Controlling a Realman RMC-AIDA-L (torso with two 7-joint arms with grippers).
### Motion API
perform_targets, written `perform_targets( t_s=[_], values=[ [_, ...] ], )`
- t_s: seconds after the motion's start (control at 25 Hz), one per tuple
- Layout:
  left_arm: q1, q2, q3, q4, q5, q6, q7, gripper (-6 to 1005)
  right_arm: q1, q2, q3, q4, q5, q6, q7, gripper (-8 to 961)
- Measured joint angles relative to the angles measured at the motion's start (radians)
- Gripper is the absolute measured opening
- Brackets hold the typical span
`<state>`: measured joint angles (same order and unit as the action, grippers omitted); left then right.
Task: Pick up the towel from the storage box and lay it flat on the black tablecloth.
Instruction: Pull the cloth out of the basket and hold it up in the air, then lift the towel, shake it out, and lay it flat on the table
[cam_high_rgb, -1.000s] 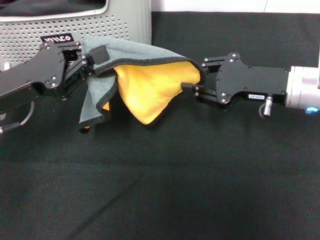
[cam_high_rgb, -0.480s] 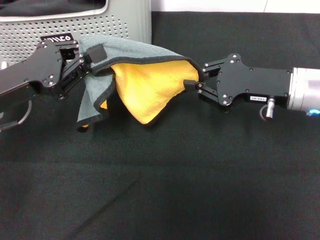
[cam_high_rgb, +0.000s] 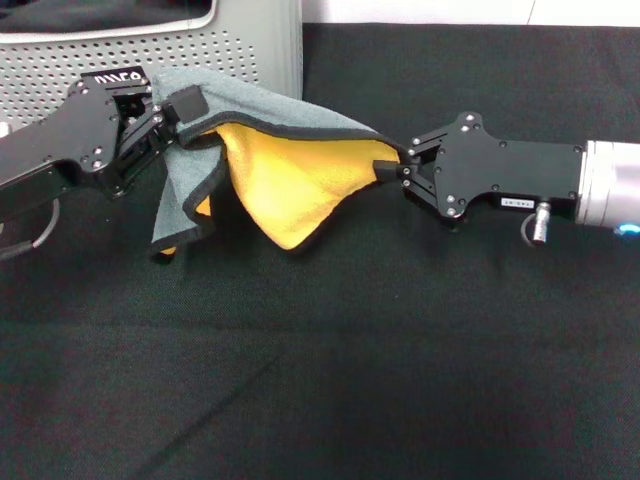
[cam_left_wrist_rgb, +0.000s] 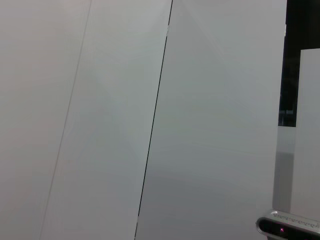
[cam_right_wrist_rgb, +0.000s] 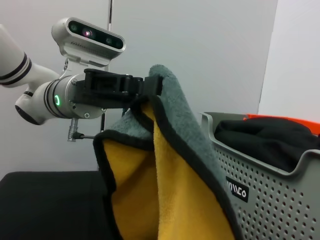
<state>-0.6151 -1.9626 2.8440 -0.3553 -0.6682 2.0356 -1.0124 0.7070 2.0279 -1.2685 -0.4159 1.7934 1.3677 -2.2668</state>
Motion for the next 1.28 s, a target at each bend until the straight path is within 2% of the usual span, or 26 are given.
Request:
perform_targets(
  t_s=[0.16,0.4,0.96,1.28],
  values=[
    [0.0,-0.001,0.0,0.0,0.0,0.0,0.0,54,-0.005,0.0,0.004,-0.01,0.001,0.0,-0.004,7],
    [0.001,-0.004,0.0,-0.002,0.0,-0.001,0.001,54,-0.013,0.0,0.006,-0.035,0.03,-0.001,-0.005,7],
    [0.015,-0.041,0.0,-0.002,0.0,-0.003,0.096,54,-0.012,0.0,0.008,-0.116,0.089,-0.013,-0.005,7],
    [0.027,-0.044,0.0,-0.004,-0.022,-0.003,0.103,54,-0.027,0.0,0.009,-0.126,0.109,-0.013,-0.014,8]
  ],
)
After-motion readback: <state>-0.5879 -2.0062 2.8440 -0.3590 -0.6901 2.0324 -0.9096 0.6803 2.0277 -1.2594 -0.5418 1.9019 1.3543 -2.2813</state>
